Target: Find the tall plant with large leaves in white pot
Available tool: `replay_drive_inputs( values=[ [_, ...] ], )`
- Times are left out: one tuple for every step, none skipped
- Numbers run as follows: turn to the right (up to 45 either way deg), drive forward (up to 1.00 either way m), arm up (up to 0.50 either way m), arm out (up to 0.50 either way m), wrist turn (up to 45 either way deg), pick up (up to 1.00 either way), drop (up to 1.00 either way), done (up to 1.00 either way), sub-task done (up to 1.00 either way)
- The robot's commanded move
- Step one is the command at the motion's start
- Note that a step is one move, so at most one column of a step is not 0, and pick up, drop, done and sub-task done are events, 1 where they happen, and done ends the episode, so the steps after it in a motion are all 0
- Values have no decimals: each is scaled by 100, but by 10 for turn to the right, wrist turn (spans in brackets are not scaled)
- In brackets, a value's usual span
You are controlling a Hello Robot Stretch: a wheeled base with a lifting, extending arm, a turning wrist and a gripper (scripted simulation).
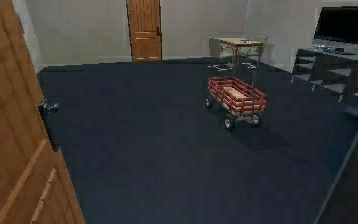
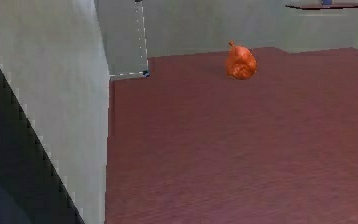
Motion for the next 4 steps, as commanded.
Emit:
replay_drive_inputs(
  values=[
    [0, 100, 0, 0, 0, 0, 0, 0, 0],
    [0, 100, 0, 0, 0, 0, 0, 0, 0],
    [30, 0, 0, 0, 0, 0, 0, 0, 0],
    [0, 100, 0, 0, 0, 0, 0, 0, 0]
  ],
)
